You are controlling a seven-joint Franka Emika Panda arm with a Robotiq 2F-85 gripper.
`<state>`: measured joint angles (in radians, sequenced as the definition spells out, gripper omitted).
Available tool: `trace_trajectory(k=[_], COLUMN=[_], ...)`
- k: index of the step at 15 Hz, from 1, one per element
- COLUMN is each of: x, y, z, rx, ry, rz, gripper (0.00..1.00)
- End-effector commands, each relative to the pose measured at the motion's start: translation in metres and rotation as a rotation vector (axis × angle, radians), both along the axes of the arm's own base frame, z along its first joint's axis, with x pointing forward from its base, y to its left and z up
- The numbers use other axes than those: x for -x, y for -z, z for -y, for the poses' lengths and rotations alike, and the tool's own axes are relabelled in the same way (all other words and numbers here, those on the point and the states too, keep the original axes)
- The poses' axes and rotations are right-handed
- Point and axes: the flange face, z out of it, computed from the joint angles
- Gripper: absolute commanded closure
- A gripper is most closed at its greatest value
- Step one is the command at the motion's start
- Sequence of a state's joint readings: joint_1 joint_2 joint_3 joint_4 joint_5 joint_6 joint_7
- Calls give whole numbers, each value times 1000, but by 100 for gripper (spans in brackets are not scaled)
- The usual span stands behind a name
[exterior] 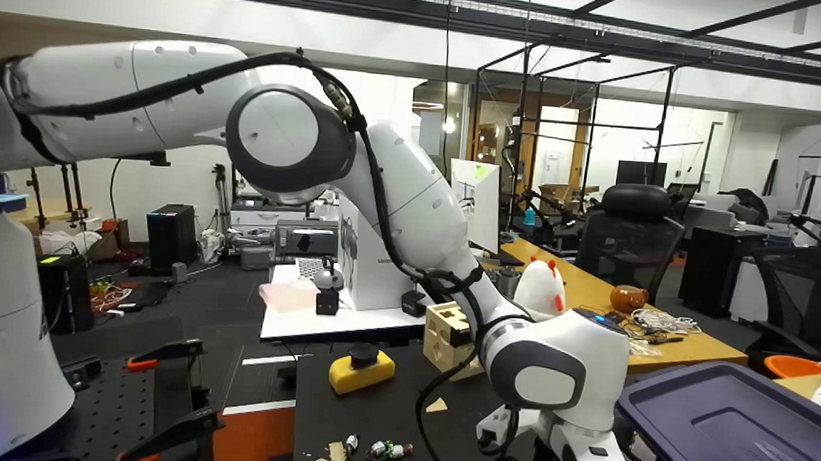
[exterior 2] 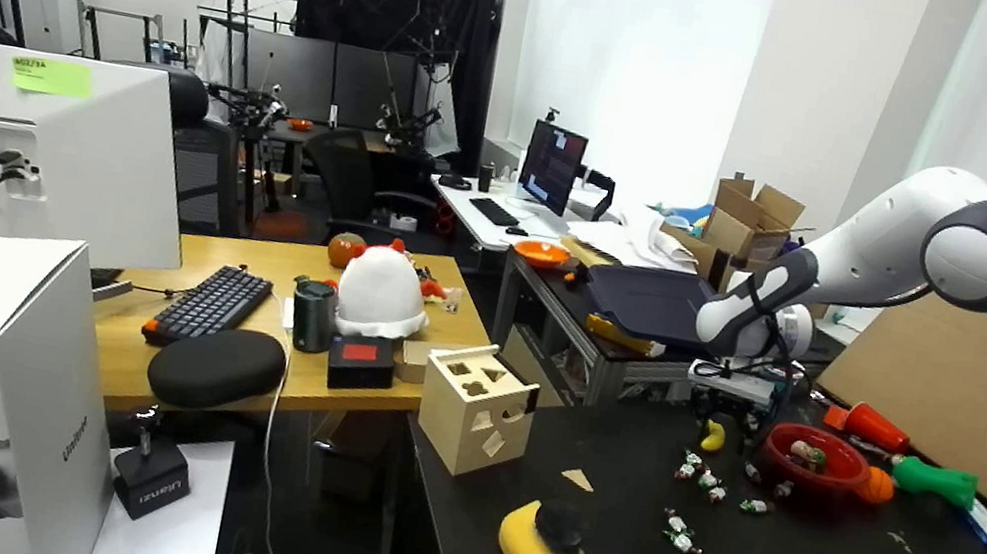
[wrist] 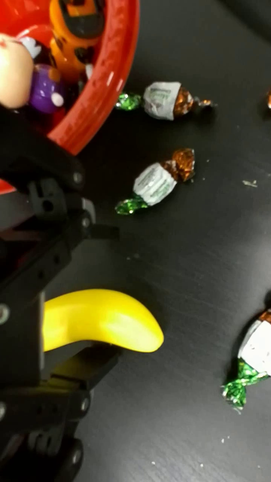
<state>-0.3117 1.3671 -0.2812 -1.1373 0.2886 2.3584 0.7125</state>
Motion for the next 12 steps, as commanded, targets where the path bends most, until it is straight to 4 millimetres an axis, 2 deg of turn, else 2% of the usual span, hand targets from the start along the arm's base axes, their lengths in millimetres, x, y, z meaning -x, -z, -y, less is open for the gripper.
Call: trace_trajectory(k=[1,6,9,12], x=[-7,-4,15,42], y=[2,-12,-27,-39], z=[9,11,16,27], rx=[2,11,6,1], ry=[7,19,31,61], rz=[4,33,42,58], gripper=[58,95,93,93])
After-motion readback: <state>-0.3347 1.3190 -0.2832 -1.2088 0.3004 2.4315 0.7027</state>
